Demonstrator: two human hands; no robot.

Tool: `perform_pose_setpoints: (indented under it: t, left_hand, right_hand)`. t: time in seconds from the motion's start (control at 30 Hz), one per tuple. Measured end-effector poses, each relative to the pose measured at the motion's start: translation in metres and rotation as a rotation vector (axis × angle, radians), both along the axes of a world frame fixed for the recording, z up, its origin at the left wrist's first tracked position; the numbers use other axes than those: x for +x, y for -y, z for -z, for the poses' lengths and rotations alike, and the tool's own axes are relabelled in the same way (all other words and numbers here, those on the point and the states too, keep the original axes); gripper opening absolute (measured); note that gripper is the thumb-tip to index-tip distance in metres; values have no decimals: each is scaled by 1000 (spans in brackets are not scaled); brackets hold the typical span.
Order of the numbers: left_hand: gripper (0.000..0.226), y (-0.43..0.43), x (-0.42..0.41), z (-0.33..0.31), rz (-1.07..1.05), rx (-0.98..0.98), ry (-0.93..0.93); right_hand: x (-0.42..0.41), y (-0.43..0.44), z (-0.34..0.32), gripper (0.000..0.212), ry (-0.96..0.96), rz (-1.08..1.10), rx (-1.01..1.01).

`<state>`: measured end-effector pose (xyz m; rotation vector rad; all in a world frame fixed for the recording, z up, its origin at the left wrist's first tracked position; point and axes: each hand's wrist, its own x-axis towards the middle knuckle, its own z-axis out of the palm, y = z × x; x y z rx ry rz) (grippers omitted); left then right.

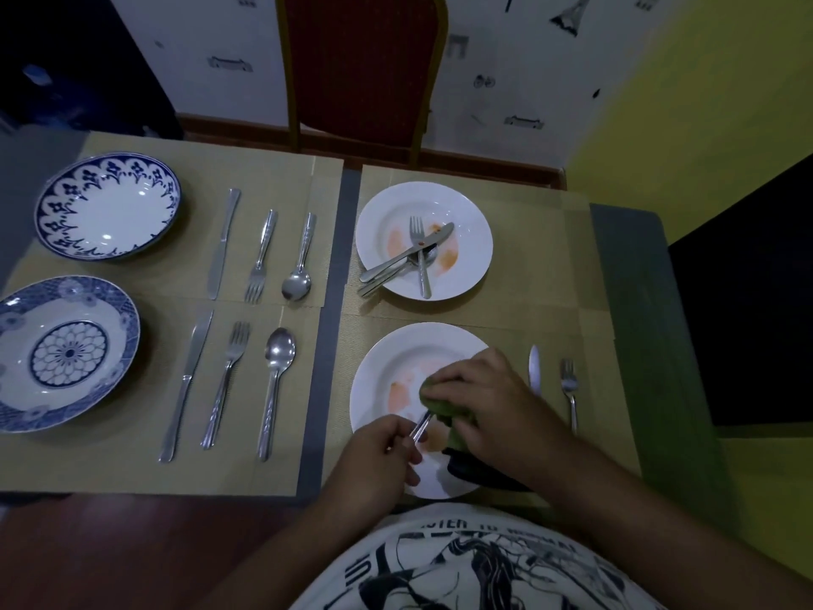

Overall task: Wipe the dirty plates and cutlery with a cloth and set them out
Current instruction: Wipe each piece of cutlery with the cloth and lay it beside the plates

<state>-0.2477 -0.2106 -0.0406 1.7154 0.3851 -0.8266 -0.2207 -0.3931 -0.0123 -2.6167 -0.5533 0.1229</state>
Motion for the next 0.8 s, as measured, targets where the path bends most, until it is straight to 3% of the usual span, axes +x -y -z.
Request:
perform_pose_setpoints:
  t: [0.1, 0.17, 0.27, 0.37, 0.47, 0.63, 0.8]
  left_hand:
    - [22, -3, -5, -3, 8, -11, -15]
    - [21, -4, -10, -4, -11, -24, -58]
    - [23, -1, -14, -2, -80, -49, -122]
    - [25, 3, -9, -3, -140, -60, -115]
    - [30, 5, -8, -8, -96, -42, -32]
    - [27, 6, -16, -5, -172, -58, -68]
    - [27, 17, -18, -1, -322, -30, -92]
  right_hand:
    - [8, 1, 6, 40, -62, 93, -135]
    - [17, 13, 20, 40, -164, 170, -96]
    - [15, 22, 19, 44, -124, 197, -20]
    - [-3, 7, 3, 43, -10, 36, -41]
    - [-6, 6, 13, 39, -75, -103, 46]
    - [19, 29, 31, 45, -178, 224, 16]
    - [11, 41, 22, 49, -112, 252, 118]
